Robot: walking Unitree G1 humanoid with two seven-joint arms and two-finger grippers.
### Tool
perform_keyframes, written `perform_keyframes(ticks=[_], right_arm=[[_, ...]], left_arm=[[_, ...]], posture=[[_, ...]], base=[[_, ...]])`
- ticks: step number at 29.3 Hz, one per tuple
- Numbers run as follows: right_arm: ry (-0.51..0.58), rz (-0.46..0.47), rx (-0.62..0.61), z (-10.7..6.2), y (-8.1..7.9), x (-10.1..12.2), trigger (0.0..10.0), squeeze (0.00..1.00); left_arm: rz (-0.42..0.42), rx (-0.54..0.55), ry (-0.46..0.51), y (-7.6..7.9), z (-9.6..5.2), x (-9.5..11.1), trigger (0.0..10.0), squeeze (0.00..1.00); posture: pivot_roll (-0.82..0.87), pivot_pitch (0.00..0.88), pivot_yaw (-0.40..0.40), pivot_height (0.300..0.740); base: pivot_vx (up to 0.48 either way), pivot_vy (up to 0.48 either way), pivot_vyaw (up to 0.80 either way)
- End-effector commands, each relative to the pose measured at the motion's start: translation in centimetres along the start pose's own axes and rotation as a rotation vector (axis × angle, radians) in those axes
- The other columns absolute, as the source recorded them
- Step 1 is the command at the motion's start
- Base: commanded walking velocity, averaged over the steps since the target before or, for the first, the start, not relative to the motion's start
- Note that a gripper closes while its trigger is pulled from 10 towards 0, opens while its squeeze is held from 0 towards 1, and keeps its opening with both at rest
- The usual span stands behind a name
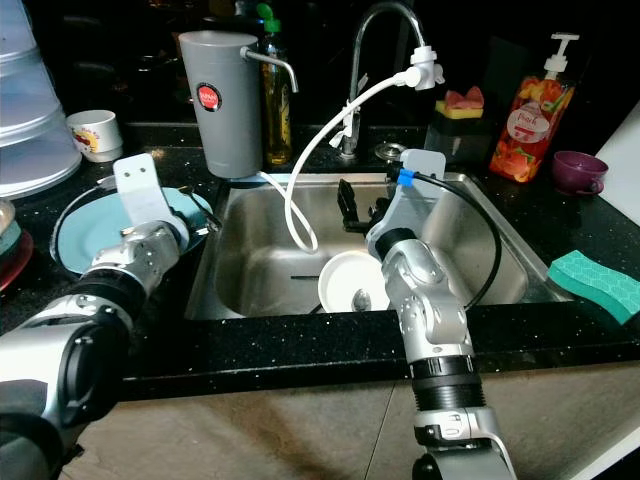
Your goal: Kitchen organization
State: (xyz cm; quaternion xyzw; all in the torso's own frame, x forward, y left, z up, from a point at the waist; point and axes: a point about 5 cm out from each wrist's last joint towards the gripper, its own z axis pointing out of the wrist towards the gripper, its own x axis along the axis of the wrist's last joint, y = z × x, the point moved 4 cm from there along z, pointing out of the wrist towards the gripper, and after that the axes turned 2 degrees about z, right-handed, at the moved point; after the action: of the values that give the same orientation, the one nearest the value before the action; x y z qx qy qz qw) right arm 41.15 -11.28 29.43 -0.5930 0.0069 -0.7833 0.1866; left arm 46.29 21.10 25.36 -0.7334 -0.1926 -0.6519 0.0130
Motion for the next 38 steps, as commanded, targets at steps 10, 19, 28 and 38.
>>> perform_keyframes(ticks=[10, 19, 28, 38], right_arm=[[0.0, 0.006, -0.01, -0.1, 0.2, 0.2, 10.0, 0.0], [-0.005, 0.006, -0.011, 0.0, 0.2, 0.0, 10.0, 0.0], [-0.001, 0.003, -0.028, -0.2, 0.7, 0.1, 10.0, 0.0], [-0.004, 0.008, -0.029, -0.2, 0.7, -0.1, 10.0, 0.0]], left_arm=[[0.066, 0.045, 0.05, -1.1, 0.1, 0.7, 2.0, 0.0], [0.189, -0.255, 0.134, 6.0, -1.2, 1.6, 10.0, 0.0], [0.453, -0.233, 0.219, 7.3, -1.6, 1.5, 10.0, 1.0], [0.855, -0.215, 0.312, 6.5, -1.6, 1.1, 10.0, 0.0]], posture=[[-0.01, 0.124, -0.041, 0.74], [-0.01, 0.124, -0.041, 0.74], [-0.02, 0.125, -0.031, 0.74], [-0.02, 0.125, -0.031, 0.74]], base=[[0.0, 0.0, 0.0], [0.0, 0.0, 0.0], [0.0, 0.0, 0.0], [0.0, 0.0, 0.0]])
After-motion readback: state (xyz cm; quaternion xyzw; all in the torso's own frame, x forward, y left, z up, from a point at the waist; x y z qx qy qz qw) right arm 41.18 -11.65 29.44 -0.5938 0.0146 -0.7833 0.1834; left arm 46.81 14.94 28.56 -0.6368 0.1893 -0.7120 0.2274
